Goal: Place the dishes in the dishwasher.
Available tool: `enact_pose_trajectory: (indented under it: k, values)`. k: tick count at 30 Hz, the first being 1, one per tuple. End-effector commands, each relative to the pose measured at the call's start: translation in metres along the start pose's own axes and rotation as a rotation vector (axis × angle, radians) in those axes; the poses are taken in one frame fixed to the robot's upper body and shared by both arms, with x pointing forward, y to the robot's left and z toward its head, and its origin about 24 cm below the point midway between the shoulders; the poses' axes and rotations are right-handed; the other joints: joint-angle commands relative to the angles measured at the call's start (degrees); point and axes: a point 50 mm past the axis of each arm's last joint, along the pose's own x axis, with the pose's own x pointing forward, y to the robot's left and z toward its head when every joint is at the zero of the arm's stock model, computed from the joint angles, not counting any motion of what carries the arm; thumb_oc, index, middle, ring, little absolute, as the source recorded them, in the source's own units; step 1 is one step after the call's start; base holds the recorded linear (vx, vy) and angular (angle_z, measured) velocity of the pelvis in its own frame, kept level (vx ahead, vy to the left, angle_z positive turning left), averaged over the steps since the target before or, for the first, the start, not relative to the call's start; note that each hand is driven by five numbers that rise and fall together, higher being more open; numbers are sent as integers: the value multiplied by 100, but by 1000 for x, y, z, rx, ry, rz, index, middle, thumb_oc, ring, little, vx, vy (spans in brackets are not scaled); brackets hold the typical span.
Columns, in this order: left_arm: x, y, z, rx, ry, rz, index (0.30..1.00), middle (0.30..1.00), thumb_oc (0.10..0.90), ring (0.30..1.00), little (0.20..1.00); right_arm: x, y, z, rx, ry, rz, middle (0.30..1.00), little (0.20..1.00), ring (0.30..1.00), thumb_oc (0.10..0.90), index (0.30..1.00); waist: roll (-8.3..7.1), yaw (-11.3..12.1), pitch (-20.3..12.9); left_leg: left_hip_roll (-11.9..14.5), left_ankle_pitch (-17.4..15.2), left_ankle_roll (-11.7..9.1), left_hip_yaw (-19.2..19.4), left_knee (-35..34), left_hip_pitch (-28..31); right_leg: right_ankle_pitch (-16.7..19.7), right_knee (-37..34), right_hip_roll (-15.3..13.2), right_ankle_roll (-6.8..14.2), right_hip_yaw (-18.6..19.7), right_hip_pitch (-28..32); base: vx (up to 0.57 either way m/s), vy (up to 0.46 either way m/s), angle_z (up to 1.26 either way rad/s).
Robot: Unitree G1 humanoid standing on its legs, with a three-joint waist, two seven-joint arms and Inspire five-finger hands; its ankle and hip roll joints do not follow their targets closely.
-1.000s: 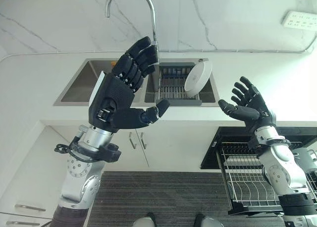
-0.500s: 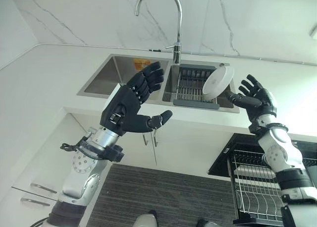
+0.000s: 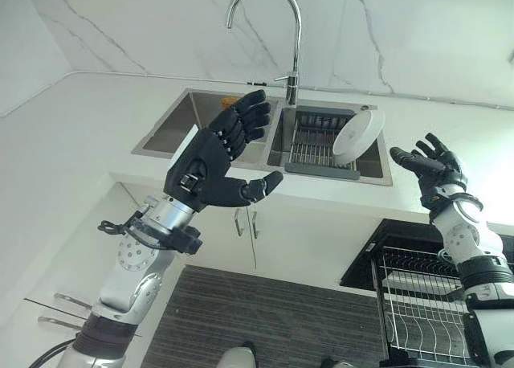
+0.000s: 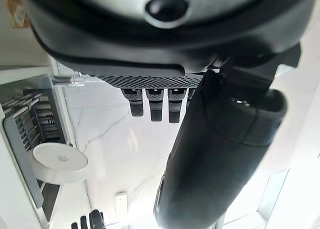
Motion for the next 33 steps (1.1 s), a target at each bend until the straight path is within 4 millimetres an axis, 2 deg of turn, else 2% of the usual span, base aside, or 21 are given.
enact_pose_trajectory:
  k: [1,5,21,33]
  values:
    - [20,3,34,1,-188,-19,900,900,800,900,900,8,29,72,46,-244,122,900,900,900,800,900,-148,49,-539,54,-1261,-242,-28,331,301,-529,-288,10,463,5,285,0,0,0]
    - [21,4,34,-2,-181,-13,900,900,800,900,900,15,28,68,75,-171,135,900,900,900,800,900,-110,127,-581,82,-1202,-289,-53,331,278,-610,-288,58,407,-26,359,1,-2,3]
    - [17,8,31,-10,-163,5,900,900,800,900,900,23,37,72,61,-105,166,900,900,900,800,900,-80,310,-612,102,-1106,-340,-130,331,234,-728,-288,99,326,-137,474,0,3,3]
    - [17,11,33,-4,-148,4,900,900,800,900,900,26,32,64,80,-60,111,900,900,900,800,900,-40,373,-612,118,-1063,-353,-145,331,232,-764,-288,80,310,-217,564,10,-5,4]
